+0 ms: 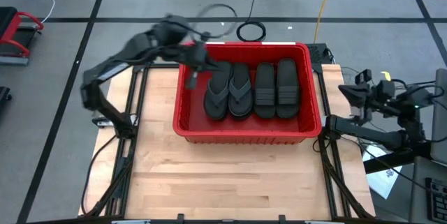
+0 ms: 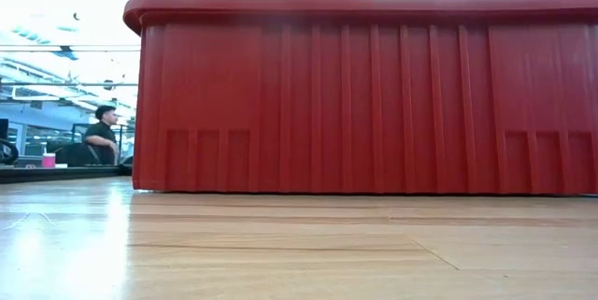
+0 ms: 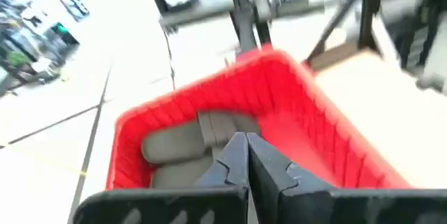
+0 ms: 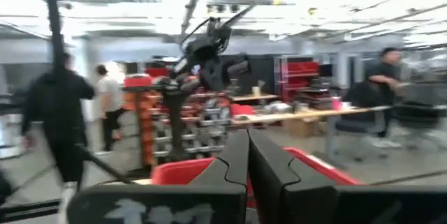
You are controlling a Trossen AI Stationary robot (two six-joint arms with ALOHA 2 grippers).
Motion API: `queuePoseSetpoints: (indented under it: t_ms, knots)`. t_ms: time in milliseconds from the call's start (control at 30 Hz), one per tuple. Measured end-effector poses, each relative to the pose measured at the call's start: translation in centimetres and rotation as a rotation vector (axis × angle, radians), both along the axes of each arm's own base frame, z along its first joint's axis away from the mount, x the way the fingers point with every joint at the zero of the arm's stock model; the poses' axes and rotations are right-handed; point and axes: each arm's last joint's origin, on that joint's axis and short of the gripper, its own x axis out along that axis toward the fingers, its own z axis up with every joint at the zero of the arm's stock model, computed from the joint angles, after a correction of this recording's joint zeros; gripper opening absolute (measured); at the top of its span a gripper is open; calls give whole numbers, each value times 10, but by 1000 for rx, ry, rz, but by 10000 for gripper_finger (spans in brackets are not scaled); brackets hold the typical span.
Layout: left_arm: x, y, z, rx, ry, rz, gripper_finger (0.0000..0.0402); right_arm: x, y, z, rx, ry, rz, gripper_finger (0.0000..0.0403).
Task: Pick and place slides into bin
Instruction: Return to Home Position
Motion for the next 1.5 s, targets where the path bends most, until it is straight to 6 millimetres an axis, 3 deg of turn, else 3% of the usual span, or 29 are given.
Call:
queuePoseSetpoints:
  t_ms: [67,133,200,300,367,433,567,700,1000,1100,1333,1500]
  knots:
    - [-11,-14,12,-46,-28,17,1,0,1,-2,22,15,53,0]
    - [-17,-27,8,-55,8,42,1,4,1,-9,53,75,96,0]
    - [-18,-36,-16,-59,101,57,0,13,-1,-22,97,151,103,0]
    - [-16,-36,-71,-136,232,107,0,26,-5,-38,109,228,89,0]
    - [-12,-34,-100,-210,183,127,0,32,-8,-44,90,226,62,0]
    - [-9,-33,-115,-299,26,117,0,37,-10,-49,89,188,31,0]
    - [-17,-31,-112,-399,-404,130,0,44,-13,-60,153,163,25,0]
    - [-39,-34,-113,-449,-588,177,0,49,-14,-62,175,128,58,0]
    - [-136,-73,-92,-342,-469,454,0,25,-5,-38,214,80,107,0]
    - [-161,-84,-95,-367,-404,493,0,11,0,-28,218,75,133,0]
    - [-168,-93,-121,-396,-168,631,0,6,3,-27,357,92,194,0]
    - [-169,-94,-126,-339,-323,629,0,19,-2,-39,299,126,127,0]
